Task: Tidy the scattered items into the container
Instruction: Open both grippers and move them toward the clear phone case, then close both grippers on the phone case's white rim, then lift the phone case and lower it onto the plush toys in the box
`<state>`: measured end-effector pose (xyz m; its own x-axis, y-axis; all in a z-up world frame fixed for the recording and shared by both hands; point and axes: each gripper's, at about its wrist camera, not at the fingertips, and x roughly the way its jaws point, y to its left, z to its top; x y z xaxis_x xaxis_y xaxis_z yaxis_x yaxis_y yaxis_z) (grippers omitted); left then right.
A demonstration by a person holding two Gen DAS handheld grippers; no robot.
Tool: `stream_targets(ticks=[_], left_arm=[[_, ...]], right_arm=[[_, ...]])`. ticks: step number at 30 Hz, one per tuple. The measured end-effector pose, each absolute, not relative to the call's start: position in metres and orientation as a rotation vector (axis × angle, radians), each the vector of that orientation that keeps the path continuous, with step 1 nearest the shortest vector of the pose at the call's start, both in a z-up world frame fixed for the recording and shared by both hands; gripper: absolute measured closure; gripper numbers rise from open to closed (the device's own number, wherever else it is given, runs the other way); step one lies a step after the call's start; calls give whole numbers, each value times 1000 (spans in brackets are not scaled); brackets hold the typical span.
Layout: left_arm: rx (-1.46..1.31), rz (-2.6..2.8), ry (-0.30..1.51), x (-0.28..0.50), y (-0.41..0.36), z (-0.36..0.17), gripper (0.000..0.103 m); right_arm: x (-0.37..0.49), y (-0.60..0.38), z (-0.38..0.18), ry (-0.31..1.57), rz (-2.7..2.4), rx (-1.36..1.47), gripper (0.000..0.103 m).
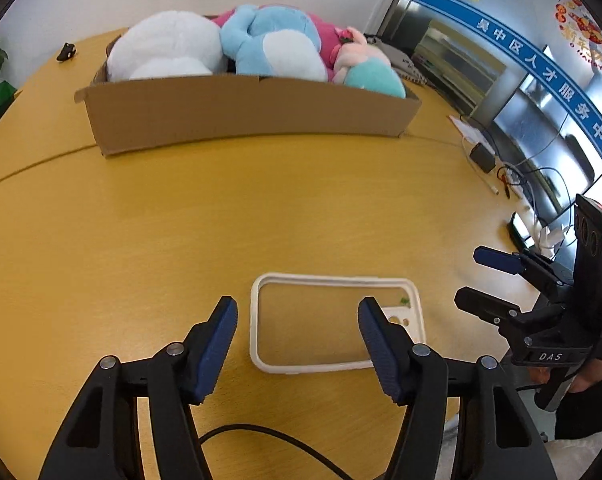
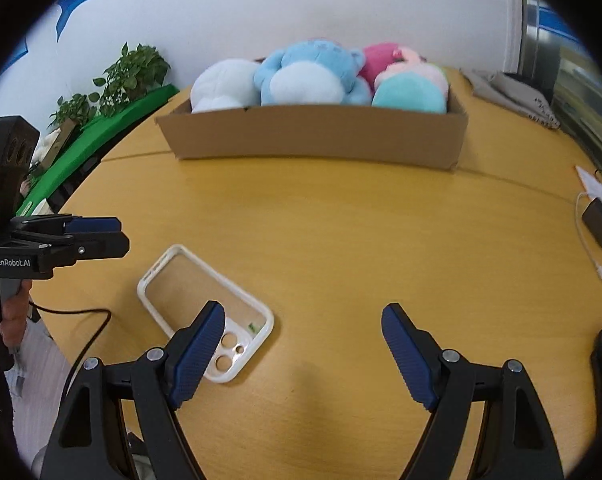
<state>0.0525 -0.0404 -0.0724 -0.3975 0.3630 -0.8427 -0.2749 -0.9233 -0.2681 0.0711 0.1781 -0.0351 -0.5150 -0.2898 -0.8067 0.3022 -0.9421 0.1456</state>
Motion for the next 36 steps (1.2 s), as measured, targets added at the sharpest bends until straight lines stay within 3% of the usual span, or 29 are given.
stream_targets(ticks=[3,6,8,9,11,23,30,36], left_arm=[[-1543,2314,-97,46,-41,-98,73],[-1562,2314,-74,46,-41,-105,81],[-1563,2329,-46,48,-40,-102,90],[-1565,2330,-47,48,-40,-100,93],[-1568,2314,-71,49,-40,-99,95],[-1545,2310,-78,51,-29,-78,96],[-1334,2430,-85,15,-45,4,96],[-1130,2541,-31,-68,-67,84,96]], right_arm=[[68,161,-50,38,-2392,1345,24],[62,155,-65,47,-2371,1397,30],[61,154,-73,64,-2350,1417,60],[61,153,-73,88,-2356,1413,64],[59,155,-71,94,-2345,1409,86],[37,168,-53,147,-2396,1325,92],[-1,171,3,151,-2490,1132,94],[-65,154,87,232,-2591,867,94]])
